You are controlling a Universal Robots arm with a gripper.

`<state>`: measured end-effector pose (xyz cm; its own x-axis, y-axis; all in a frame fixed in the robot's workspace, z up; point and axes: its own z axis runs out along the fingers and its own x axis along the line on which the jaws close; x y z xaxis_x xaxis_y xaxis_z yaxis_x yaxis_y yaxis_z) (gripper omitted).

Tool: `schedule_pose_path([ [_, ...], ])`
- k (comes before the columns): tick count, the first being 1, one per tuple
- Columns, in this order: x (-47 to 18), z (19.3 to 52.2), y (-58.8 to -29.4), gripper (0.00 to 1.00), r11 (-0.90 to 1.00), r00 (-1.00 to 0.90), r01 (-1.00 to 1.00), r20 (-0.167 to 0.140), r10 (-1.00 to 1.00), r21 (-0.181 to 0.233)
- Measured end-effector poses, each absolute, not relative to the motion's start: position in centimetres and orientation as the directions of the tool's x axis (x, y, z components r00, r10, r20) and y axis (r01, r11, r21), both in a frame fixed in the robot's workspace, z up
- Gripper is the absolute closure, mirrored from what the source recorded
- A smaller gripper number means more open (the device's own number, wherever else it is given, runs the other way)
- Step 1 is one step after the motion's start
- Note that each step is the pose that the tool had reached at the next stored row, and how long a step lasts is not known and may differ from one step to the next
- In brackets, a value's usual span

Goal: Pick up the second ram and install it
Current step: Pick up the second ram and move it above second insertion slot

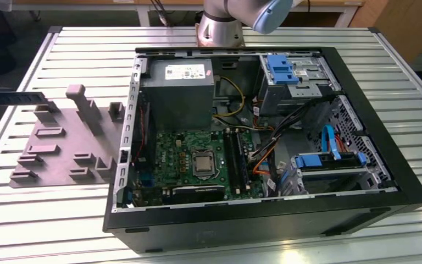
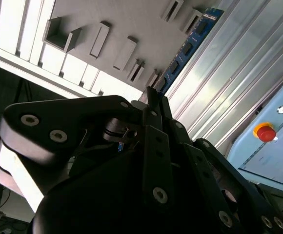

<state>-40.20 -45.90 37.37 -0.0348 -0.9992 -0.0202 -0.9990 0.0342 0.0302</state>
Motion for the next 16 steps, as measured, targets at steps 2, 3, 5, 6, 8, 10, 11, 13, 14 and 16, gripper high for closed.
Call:
schedule_pose_path([
  [2,-40.20,37.60,-45.90,0.86,0.034,-0.035,-0.999,-0.020,-0.999,0.030],
  [3,-40.20,37.72,-45.90,0.86,0.034,-0.035,-0.999,-0.020,-0.999,0.030],
  [5,-40.20,37.93,-45.90,0.86,0.034,-0.035,-0.999,-0.020,-0.999,0.030],
  [6,-40.20,38.00,-45.90,0.86,0.034,-0.035,-0.999,-0.020,-0.999,0.030],
  [8,-40.20,38.09,-45.90,0.86,0.034,-0.035,-0.999,-0.020,-0.999,0.030],
  [10,-40.20,38.10,-45.90,0.86,0.034,-0.035,-0.999,-0.020,-0.999,0.030],
  [11,-40.20,38.11,-45.90,0.86,0.034,-0.035,-0.999,-0.020,-0.999,0.030],
  [13,-40.20,38.12,-45.90,0.86,0.034,-0.035,-0.999,-0.020,-0.999,0.030],
  [14,-40.20,38.12,-45.90,0.86,0.034,-0.035,-0.999,-0.020,-0.999,0.030],
  [16,-40.20,38.13,-45.90,0.86,0.034,-0.035,-0.999,-0.020,-0.999,0.030],
])
